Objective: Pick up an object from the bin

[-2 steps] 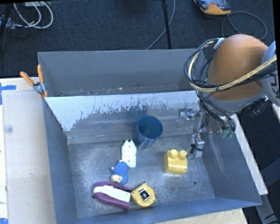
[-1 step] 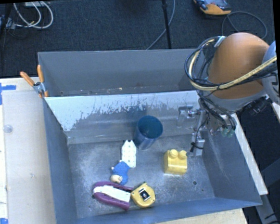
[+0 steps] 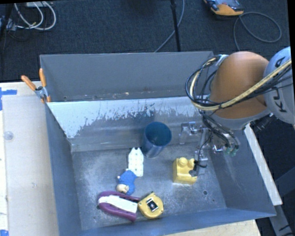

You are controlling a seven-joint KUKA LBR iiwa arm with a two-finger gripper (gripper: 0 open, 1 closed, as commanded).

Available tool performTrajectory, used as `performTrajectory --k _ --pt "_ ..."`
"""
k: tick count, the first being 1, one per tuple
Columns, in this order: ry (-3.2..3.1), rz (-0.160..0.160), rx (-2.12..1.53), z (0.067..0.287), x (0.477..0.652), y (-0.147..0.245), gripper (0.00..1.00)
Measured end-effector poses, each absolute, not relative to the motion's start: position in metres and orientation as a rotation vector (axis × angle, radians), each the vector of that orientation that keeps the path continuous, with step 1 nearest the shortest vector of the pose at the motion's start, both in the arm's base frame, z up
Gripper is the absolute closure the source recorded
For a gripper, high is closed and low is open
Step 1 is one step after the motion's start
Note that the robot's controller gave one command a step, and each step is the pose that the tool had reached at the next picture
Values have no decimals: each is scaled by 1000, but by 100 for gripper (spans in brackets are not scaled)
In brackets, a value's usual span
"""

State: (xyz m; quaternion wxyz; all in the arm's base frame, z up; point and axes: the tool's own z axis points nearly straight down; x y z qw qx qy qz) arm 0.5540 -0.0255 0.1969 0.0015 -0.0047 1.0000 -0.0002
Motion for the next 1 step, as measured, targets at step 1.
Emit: performTrajectory --k 1 --pt "3143 2 104 156 565 -31 0"
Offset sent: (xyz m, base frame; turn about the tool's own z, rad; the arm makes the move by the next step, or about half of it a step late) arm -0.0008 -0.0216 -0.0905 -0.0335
